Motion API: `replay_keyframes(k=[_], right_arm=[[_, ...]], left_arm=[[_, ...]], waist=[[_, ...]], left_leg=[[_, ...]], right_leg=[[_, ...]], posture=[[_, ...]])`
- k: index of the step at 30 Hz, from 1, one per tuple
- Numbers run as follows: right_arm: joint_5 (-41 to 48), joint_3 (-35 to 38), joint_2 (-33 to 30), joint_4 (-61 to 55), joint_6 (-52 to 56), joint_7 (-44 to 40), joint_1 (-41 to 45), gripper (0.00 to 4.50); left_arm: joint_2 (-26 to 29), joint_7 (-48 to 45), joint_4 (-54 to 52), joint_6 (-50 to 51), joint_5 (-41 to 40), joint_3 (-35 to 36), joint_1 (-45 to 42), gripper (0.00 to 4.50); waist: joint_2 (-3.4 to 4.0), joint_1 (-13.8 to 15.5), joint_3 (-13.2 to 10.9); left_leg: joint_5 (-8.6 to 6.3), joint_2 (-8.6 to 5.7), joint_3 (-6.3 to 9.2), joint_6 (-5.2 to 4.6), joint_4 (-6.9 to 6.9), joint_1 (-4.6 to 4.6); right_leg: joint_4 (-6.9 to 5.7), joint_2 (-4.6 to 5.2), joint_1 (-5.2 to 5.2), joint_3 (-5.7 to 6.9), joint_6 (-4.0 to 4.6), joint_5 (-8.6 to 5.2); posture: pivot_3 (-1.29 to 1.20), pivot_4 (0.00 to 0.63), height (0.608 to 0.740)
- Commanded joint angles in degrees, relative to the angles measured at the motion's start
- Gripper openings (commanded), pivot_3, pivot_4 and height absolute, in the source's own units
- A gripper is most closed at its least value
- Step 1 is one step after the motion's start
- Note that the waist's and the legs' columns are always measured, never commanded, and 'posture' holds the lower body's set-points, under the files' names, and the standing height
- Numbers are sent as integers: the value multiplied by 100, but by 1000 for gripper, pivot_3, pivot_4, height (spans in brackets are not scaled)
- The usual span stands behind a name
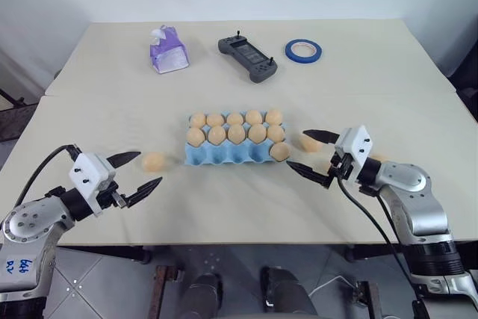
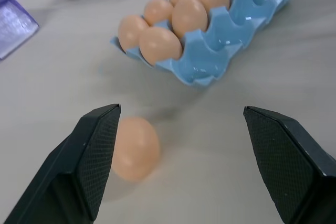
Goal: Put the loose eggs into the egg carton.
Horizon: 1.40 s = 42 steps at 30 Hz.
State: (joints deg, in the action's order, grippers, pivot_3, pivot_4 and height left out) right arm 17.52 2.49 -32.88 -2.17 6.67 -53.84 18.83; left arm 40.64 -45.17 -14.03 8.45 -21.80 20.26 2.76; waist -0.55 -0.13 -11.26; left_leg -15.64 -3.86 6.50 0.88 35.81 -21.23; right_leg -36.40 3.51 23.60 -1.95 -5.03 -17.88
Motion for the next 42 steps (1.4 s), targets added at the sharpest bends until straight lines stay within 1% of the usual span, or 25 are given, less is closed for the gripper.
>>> replay_keyframes(k=[1, 4, 8, 11, 13, 15, 17, 21, 23, 25, 30, 37, 39, 42], right_arm=[[223, 211, -64, -331, 101, 61, -109, 4500], [396, 546, -160, -604, 322, 260, -335, 4500], [595, 1302, -355, -1066, 619, 646, -924, 4500], [564, 2036, -497, -1323, 616, 824, -1783, 4500], [584, 2474, -467, -1427, 581, 944, -2311, 4500], [598, 2967, -298, -1436, 452, 1130, -2875, 4500], [628, 3234, -130, -1412, 356, 1271, -3238, 4500], [482, 3194, 175, -1246, 142, 1519, -3515, 4500], [442, 3078, 268, -1125, 68, 1571, -3490, 4500], [419, 2917, 255, -934, 24, 1549, -3294, 4500], [415, 2672, -91, -476, -45, 1222, -2892, 4500], [209, 2245, -888, 1101, -252, 621, -1581, 4500], [113, 2040, -1043, 1656, -330, 439, -1110, 4500], [-2, 1628, -1089, 2311, -351, 107, -476, 4500]], left_arm=[[-47, 53, -145, 12, -139, 24, -158, 4004], [-67, 0, -121, 51, -97, -167, -293, 4004], [-99, -186, -91, 25, -49, -548, -431, 4004], [-241, -293, -51, 29, -44, -965, -675, 4004], [-291, -449, -49, 44, -53, -1241, -809, 4004], [-364, -604, 17, 30, -14, -1552, -1028, 4004], [-443, -665, 118, 27, 6, -1726, -1226, 4004], [-515, -811, 332, -19, 23, -1905, -1509, 4004], [-540, -850, 447, -42, 36, -1944, -1636, 4004], [-553, -905, 534, -23, 8, -1945, -1720, 4004], [-553, -1035, 544, -1, -56, -1920, -1703, 4004], [-574, -1020, 461, -30, -23, -1864, -1542, 4004], [-578, -965, 421, -39, -15, -1820, -1480, 4004], [-542, -846, 296, -57, -3, -1686, -1306, 4004]], waist=[[0, 3, 0], [0, 9, 0], [0, 51, 0], [-1, 116, 1], [-1, 151, 1], [0, 153, 1], [-1, 158, 1], [0, 62, 1], [0, 0, 1], [-1, -28, 1], [-1, -11, 1], [-1, -7, 1], [-1, -9, 1], [-1, -22, 1]], left_leg=[[-1, 0, -1, -1, 1, 0], [-4, 1, 0, -1, 5, -3], [-14, 0, -1, -8, 16, -7], [-17, 0, -2, -13, 18, -8], [-18, 1, -4, -13, 18, -7], [-20, 2, -8, -15, 19, -7], [-20, 2, -14, -18, 20, -4], [-18, 9, -41, -22, 24, 5], [-15, 14, -57, -28, 25, 10], [-10, 15, -69, -34, 27, 15], [1, 19, -82, -46, 36, 15], [3, 17, -90, -49, 37, 11], [3, 19, -90, -48, 36, 11], [3, 20, -90, -48, 34, 11]], right_leg=[[0, 0, 0, -1, -1, 1], [0, 0, 0, 0, -1, 1], [6, 0, -2, -2, -5, 2], [18, -1, -10, -2, -10, 5], [22, -2, -12, -3, -11, 6], [24, -3, -14, -7, -14, 8], [25, -4, -17, -12, -18, 10], [25, -12, -19, -33, -21, 25], [25, -19, -19, -47, -20, 35], [25, -21, -19, -62, -22, 42], [33, -26, -19, -74, -26, 62], [42, -25, -18, -79, -32, 73], [42, -26, -17, -78, -30, 74], [41, -28, -15, -77, -29, 76]], posture=[[0, 150, 740], [0, 150, 740], [0, 150, 740], [0, 150, 740], [0, 150, 740], [0, 150, 740], [0, 150, 740], [0, 150, 740], [0, 150, 740], [0, 150, 740], [0, 150, 740], [0, 150, 740], [0, 150, 740], [0, 150, 740]])
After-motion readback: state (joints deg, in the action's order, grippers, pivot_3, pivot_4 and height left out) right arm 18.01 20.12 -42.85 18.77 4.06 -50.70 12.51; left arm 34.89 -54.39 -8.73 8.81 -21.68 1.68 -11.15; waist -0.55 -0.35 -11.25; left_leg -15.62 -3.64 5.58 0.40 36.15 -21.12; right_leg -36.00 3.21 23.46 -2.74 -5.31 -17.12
